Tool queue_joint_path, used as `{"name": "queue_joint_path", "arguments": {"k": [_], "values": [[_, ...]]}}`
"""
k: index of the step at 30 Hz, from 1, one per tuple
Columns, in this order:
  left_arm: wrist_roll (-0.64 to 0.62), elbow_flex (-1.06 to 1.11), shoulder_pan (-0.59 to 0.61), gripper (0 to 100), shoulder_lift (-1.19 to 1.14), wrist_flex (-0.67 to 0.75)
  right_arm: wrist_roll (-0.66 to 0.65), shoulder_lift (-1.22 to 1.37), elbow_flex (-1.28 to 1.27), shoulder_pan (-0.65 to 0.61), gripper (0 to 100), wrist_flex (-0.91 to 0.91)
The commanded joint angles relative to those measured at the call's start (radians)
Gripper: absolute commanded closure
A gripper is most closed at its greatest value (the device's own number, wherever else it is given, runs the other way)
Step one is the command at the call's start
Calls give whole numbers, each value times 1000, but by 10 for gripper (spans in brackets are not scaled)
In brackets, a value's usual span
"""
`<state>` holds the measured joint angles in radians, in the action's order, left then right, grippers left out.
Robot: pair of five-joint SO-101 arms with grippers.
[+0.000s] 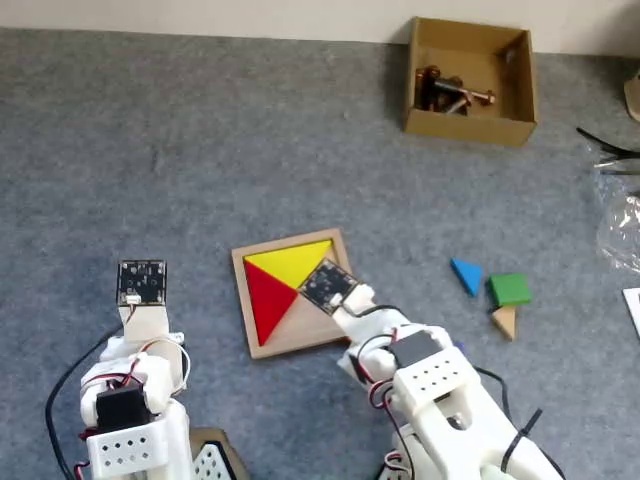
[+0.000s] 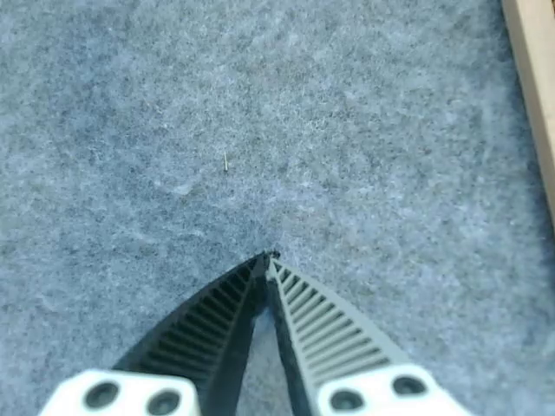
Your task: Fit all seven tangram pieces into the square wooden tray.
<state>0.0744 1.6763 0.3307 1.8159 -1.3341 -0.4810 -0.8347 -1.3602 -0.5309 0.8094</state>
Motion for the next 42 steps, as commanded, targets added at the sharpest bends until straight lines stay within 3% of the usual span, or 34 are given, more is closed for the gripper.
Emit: {"name": "queue_joint_path", "arguments": {"k": [1,6,13,19,30,42], "values": [[-9,19,13,995,5,-5,-29,-13,16,19,991,-28],[-9,19,13,995,5,-5,-55,-21,12,70,991,-16],[-9,19,13,995,5,-5,-54,-22,145,44,991,191],[-9,19,13,995,5,-5,107,-22,335,41,991,323],[-9,19,13,995,5,-5,299,-21,341,45,991,222],[-9,19,13,995,5,-5,307,-22,193,50,991,76]]}}
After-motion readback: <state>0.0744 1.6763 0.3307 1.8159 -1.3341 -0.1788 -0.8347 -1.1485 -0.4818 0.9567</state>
